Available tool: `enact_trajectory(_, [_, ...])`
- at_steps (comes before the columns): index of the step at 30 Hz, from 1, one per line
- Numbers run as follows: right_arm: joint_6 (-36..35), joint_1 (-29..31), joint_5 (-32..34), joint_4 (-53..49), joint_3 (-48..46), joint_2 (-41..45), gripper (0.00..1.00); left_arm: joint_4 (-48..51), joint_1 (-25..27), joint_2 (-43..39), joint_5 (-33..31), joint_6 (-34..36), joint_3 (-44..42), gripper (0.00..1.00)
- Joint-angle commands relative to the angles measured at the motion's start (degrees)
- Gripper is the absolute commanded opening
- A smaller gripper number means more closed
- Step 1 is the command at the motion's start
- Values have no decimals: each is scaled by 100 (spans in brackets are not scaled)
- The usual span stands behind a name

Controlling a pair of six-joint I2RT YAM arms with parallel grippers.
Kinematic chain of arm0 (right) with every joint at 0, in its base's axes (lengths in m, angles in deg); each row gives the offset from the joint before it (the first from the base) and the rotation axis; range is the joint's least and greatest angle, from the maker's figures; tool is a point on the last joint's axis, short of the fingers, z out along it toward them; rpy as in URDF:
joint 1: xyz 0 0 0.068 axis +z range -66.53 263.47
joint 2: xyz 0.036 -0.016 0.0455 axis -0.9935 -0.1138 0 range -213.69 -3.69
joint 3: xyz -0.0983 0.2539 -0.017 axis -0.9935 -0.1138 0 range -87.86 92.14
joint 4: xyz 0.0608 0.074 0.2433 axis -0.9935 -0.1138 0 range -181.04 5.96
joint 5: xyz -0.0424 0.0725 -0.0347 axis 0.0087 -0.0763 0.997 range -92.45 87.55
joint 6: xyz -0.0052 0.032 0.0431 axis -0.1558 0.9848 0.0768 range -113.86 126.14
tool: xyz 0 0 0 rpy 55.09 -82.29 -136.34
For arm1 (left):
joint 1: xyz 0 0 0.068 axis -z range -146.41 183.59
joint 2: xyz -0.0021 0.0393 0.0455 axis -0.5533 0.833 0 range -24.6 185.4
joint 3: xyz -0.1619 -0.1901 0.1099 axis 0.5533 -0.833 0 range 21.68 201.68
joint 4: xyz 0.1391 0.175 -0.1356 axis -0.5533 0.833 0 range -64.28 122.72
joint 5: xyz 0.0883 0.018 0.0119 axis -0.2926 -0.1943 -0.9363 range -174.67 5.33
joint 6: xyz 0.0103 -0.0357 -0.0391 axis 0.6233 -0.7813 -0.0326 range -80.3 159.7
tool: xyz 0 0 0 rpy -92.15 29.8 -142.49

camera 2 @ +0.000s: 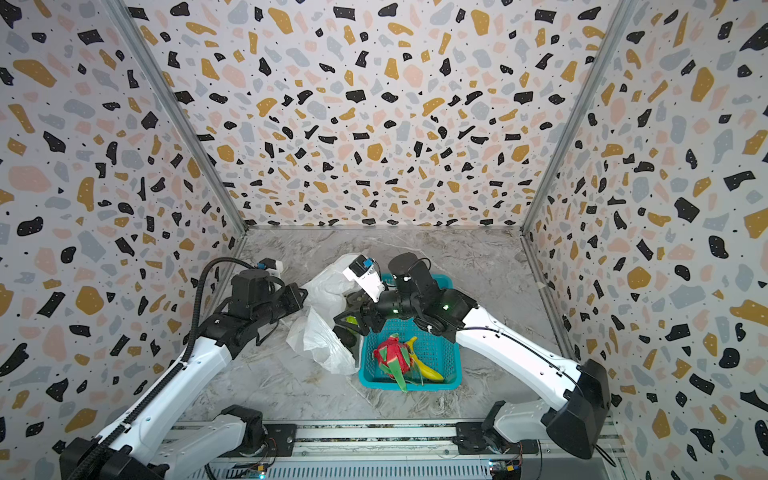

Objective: Place the fruits into the plastic bag
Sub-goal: 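Release the avocado inside the bag and withdraw the right gripper, then lower the right gripper onto the red dragon fruit and grasp it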

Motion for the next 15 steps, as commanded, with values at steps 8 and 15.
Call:
enact_trajectory(8, [215, -358, 1406, -1269, -1222, 1403, 74, -156, -19, 97, 8, 1, 219, 0])
enact_trajectory(15, [933, -513, 2066, -1525, -2281, 1675, 80, -219, -15, 204, 94, -8, 232, 0])
